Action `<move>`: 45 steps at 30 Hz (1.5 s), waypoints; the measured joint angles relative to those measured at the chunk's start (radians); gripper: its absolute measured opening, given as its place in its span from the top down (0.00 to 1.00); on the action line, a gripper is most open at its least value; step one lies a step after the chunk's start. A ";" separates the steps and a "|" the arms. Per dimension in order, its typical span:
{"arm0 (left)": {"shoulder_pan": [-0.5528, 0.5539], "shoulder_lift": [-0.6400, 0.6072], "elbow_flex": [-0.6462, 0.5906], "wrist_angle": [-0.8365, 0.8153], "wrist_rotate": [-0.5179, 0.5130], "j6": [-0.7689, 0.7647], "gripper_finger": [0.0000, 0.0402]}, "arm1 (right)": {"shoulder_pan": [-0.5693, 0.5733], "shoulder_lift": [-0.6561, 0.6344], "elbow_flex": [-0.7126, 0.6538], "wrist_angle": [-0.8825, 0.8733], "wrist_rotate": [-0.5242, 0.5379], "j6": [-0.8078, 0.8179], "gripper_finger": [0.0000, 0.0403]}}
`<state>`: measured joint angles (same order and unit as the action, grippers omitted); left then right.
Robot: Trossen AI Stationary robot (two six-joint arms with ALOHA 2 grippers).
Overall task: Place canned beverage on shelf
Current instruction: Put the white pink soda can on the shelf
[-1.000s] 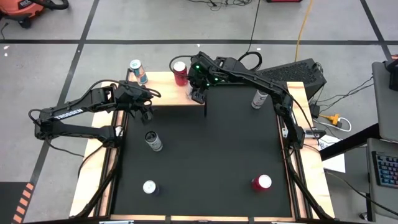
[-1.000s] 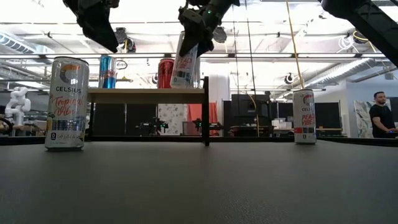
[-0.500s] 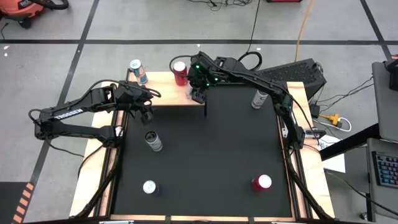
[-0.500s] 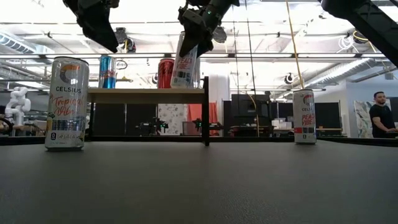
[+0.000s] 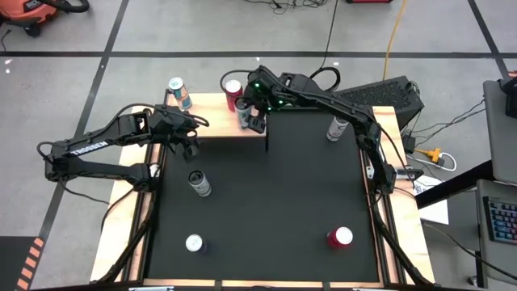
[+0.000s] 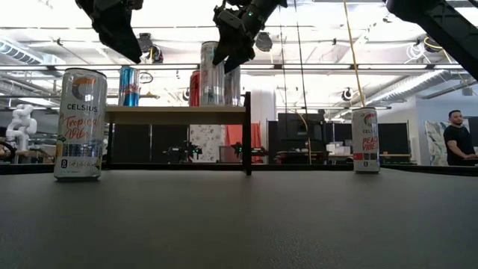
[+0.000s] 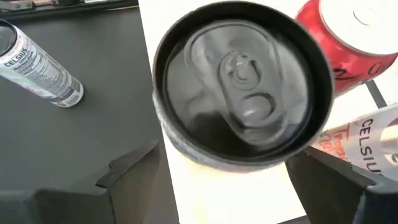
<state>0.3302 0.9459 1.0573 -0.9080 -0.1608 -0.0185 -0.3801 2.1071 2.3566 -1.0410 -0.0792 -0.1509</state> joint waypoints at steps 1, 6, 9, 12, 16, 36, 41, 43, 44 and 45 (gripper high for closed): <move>0.000 0.000 0.000 -0.001 0.000 0.000 0.27 | 0.000 0.000 0.000 0.000 0.000 0.000 0.20; 0.000 0.000 0.000 -0.001 0.000 0.000 0.27 | 0.000 -0.012 0.000 -0.015 0.001 0.010 0.20; 0.000 0.000 0.000 -0.002 0.000 0.000 0.27 | 0.000 -0.020 0.000 -0.041 0.005 0.011 0.20; 0.000 0.000 0.000 -0.016 0.000 0.003 0.27 | 0.000 -0.026 0.000 -0.100 0.007 0.011 0.20; 0.000 0.000 0.000 -0.027 0.000 0.004 0.27 | 0.000 -0.026 0.000 -0.129 0.012 0.036 0.20; 0.000 0.000 0.000 -0.026 0.000 0.008 0.27 | 0.021 -0.026 0.000 -0.050 0.078 0.177 0.76; 0.000 0.000 0.000 -0.026 0.000 0.009 0.27 | 0.021 -0.026 0.000 -0.066 0.078 0.178 0.89; 0.000 0.000 0.000 -0.026 0.000 0.009 0.27 | 0.021 -0.026 0.000 -0.060 0.078 0.193 0.94; 0.000 0.000 0.000 -0.026 0.000 0.009 0.27 | 0.020 -0.026 0.000 -0.056 0.080 0.198 0.96; 0.000 0.000 0.000 -0.026 0.000 0.009 0.27 | 0.020 -0.026 0.000 -0.054 0.087 0.203 0.98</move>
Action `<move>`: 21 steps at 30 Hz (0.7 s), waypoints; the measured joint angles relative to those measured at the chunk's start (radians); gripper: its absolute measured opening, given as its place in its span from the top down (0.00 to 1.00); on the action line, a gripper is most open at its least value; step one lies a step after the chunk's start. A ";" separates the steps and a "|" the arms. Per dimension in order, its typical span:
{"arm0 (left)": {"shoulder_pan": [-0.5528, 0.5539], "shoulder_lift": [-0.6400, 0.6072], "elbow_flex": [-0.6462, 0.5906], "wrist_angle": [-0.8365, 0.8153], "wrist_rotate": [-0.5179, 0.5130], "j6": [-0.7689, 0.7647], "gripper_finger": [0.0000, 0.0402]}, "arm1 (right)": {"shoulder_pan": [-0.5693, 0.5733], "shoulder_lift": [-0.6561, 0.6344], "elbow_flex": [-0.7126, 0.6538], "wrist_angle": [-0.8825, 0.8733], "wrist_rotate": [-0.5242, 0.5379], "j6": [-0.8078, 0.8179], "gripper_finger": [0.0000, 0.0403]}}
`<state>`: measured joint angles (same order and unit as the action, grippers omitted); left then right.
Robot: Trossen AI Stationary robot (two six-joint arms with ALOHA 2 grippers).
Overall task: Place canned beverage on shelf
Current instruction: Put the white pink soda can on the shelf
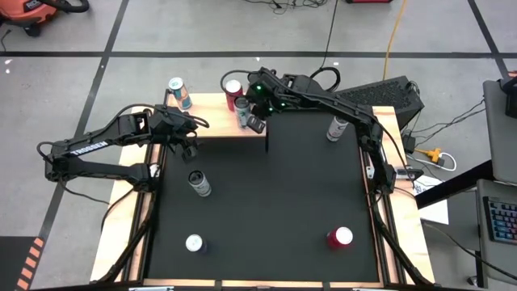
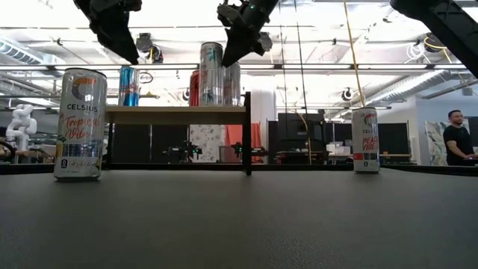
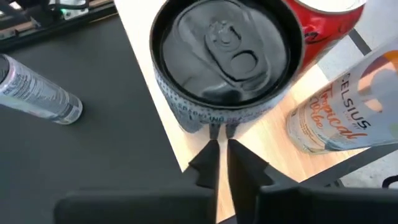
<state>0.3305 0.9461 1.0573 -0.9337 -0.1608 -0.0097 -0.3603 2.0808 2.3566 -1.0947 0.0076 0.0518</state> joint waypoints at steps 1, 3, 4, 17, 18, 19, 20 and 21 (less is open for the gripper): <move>0.000 0.000 0.000 0.000 0.000 0.000 0.27 | 0.000 0.000 0.000 0.003 0.018 0.005 0.99; 0.000 0.000 0.000 0.000 0.000 0.000 0.27 | 0.000 0.000 0.000 0.016 0.058 0.015 0.99; 0.000 0.000 0.000 0.000 0.000 0.000 0.27 | 0.000 0.000 0.000 0.022 0.071 0.015 0.99; -0.001 0.000 0.000 0.000 0.000 0.000 0.27 | -0.007 0.026 0.000 0.126 0.070 0.042 1.00; -0.001 0.000 0.000 0.000 0.000 0.000 0.27 | -0.007 0.031 0.000 0.134 0.067 0.042 1.00; -0.001 0.000 0.000 0.000 0.000 0.000 0.27 | -0.007 0.037 0.000 0.132 0.066 0.042 1.00; -0.001 0.000 0.000 0.000 0.000 0.000 0.27 | -0.007 0.049 0.000 0.134 0.064 0.042 1.00; -0.001 0.000 0.000 0.000 0.000 0.000 0.27 | -0.007 0.055 0.000 0.141 0.065 0.042 1.00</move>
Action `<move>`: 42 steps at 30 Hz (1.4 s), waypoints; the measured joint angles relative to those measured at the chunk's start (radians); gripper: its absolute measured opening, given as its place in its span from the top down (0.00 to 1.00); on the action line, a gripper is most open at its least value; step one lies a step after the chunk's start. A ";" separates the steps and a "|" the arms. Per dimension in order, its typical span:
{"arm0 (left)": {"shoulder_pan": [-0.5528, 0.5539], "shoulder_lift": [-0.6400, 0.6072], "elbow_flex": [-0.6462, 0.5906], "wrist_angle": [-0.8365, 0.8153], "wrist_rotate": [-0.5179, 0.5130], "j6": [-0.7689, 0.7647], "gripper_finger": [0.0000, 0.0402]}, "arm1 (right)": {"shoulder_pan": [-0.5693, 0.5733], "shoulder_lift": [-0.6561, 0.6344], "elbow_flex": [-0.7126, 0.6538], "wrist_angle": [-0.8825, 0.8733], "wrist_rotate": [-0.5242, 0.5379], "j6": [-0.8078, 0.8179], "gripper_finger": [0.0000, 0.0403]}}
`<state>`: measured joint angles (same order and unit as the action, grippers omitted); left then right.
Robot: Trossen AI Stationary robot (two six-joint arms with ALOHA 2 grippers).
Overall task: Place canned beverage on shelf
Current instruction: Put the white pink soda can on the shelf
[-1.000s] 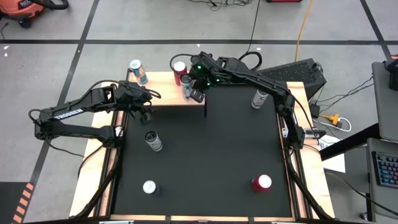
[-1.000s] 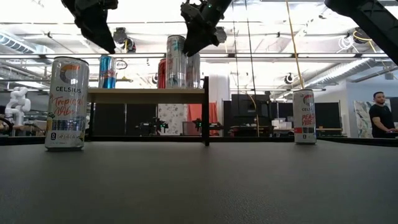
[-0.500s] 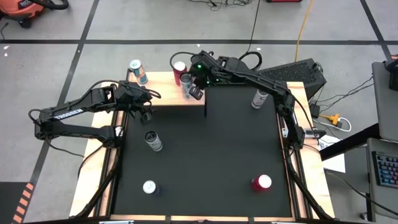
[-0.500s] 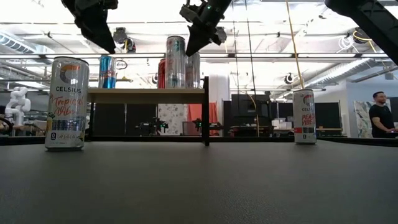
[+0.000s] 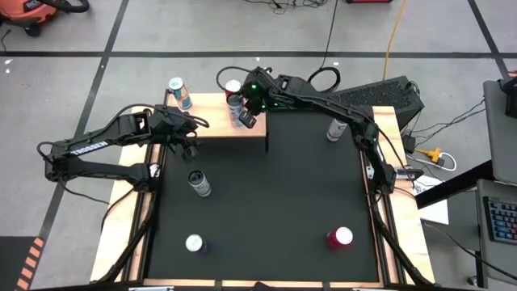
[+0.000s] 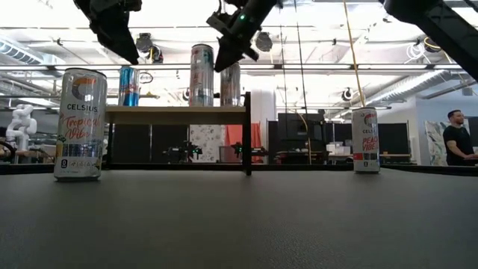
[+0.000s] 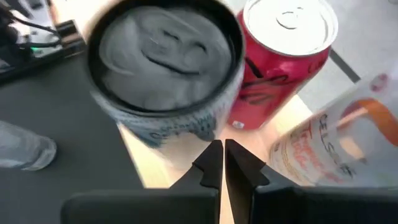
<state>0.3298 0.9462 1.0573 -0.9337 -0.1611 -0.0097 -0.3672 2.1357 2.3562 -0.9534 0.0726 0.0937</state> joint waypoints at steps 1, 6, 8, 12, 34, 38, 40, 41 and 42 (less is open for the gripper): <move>0.000 0.000 0.000 0.000 0.000 0.000 0.27 | 0.000 0.005 0.000 0.001 -0.001 0.000 1.00; 0.000 0.000 0.000 -0.002 0.000 0.000 0.27 | 0.005 0.014 0.000 0.042 0.004 0.000 1.00; 0.000 0.000 0.000 -0.002 0.000 0.000 0.27 | 0.010 0.014 0.000 0.069 0.004 0.000 1.00; 0.000 0.000 0.000 -0.003 0.000 0.000 0.27 | 0.023 0.018 0.000 0.107 0.002 0.002 1.00; 0.001 0.000 0.000 -0.005 0.000 0.024 0.27 | 0.065 0.051 -0.001 0.084 0.005 0.031 1.00; 0.000 0.000 0.000 -0.005 0.000 0.024 0.27 | 0.068 0.053 -0.001 0.126 0.003 0.026 1.00; 0.000 0.000 0.000 -0.005 0.000 0.024 0.27 | 0.068 0.053 -0.001 0.137 0.003 0.028 1.00; 0.000 0.000 0.000 -0.005 0.000 0.024 0.27 | 0.068 0.053 -0.001 0.141 0.003 0.028 1.00; 0.000 0.000 0.000 -0.005 0.000 0.024 0.27 | 0.068 0.053 -0.001 0.147 0.003 0.028 1.00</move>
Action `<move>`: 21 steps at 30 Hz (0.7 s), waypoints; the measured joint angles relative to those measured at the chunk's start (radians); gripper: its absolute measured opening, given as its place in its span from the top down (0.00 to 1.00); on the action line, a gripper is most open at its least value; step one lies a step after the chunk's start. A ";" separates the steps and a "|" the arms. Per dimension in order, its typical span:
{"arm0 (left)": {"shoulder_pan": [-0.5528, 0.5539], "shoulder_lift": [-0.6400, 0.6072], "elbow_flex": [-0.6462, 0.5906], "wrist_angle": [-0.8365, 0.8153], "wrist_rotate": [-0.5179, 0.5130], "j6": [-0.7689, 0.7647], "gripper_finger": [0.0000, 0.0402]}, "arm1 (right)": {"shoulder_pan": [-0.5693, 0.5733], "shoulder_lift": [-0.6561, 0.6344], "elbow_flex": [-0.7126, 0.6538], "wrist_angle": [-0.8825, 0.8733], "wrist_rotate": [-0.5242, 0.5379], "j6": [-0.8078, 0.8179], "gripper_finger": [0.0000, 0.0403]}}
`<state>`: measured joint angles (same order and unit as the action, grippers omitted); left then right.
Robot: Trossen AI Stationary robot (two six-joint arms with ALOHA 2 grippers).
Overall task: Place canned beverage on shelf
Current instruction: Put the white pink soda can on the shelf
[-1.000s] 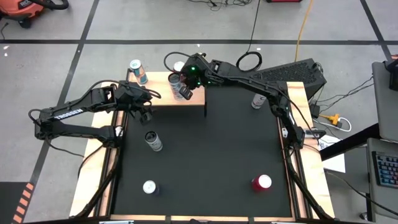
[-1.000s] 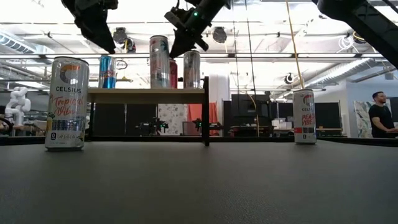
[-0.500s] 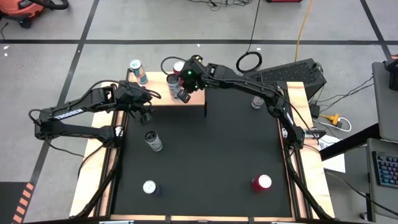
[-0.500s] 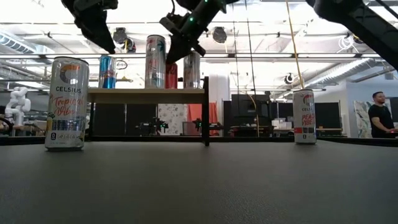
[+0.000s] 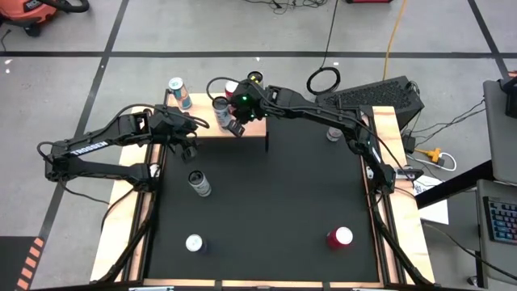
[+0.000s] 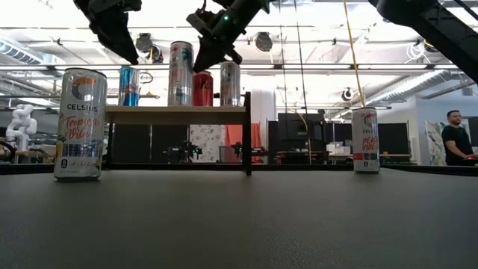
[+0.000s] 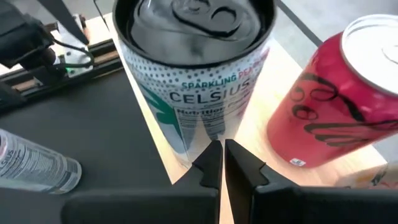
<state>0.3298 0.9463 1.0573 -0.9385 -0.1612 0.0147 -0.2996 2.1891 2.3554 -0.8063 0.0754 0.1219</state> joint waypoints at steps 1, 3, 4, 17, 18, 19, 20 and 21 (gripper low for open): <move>0.000 0.000 0.000 0.000 0.000 0.000 0.27 | 0.000 0.000 0.000 0.009 0.000 0.000 1.00; 0.000 0.000 0.000 0.000 0.000 0.001 0.27 | -0.001 0.002 0.000 0.037 0.000 0.001 1.00; 0.000 0.000 0.000 0.000 0.000 0.001 0.27 | -0.001 0.002 0.000 0.051 0.000 0.001 1.00; 0.000 0.000 0.000 0.000 0.000 0.002 0.27 | 0.013 -0.006 0.001 -0.011 -0.002 0.016 1.00; 0.000 0.000 0.000 0.000 0.000 0.002 0.27 | 0.017 -0.006 0.001 -0.007 -0.003 0.016 1.00; 0.000 0.000 0.000 0.000 0.000 0.002 0.27 | 0.020 -0.006 0.001 -0.001 -0.002 0.016 1.00; 0.000 0.000 0.000 0.000 0.000 0.002 0.27 | 0.024 -0.006 0.001 0.007 -0.001 0.016 1.00; 0.000 0.000 0.000 0.000 0.000 0.002 0.27 | 0.027 -0.006 0.001 0.021 -0.001 0.016 1.00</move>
<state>0.3298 0.9463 1.0573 -0.9382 -0.1612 0.0165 -0.2731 2.1826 2.3562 -0.7854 0.0742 0.1380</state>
